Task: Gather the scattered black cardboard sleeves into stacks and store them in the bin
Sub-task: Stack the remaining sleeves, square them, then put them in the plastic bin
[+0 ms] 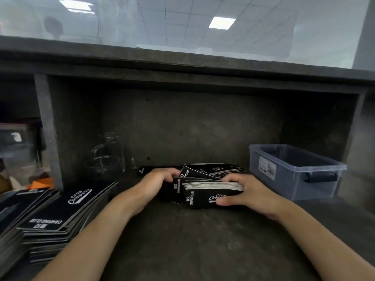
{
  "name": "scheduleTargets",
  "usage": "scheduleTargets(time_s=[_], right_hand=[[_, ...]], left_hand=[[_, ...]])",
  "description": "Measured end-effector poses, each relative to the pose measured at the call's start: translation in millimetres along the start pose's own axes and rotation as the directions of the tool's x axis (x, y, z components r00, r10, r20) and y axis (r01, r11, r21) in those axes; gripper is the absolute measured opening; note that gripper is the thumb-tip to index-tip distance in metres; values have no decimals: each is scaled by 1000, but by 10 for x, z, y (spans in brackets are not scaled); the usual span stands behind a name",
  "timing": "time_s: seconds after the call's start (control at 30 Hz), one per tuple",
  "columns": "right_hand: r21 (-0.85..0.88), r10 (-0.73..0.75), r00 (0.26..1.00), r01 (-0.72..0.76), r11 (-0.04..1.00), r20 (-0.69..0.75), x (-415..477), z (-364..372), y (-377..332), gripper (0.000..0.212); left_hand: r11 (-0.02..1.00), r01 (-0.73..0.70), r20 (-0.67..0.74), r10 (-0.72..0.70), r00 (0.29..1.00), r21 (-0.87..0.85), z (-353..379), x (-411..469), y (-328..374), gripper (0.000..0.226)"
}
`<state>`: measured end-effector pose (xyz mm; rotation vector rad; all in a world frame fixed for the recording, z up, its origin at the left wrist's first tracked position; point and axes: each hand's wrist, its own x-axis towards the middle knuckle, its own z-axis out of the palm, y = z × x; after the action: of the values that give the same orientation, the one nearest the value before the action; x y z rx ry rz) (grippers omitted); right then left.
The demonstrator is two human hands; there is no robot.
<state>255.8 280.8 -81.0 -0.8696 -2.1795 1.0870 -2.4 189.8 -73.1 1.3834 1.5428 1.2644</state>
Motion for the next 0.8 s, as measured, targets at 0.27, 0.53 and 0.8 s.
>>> scheduleTargets(time_s=[0.27,0.53,0.8], right_hand=[[-73,-18,997,12,997,-77,42,155,1,75],[278,-15,1000,8,961,23,73,237,5,76],[621,89,994,-112,776,68,124,191,-34,47]], left_hand=[[995,-79,-281,59,958,-59,310,39,-67,39],[988,-134,-227,149,962,81,439,54,-95,20],[964,-157,-239,207,949,215,424,66,-135,22]])
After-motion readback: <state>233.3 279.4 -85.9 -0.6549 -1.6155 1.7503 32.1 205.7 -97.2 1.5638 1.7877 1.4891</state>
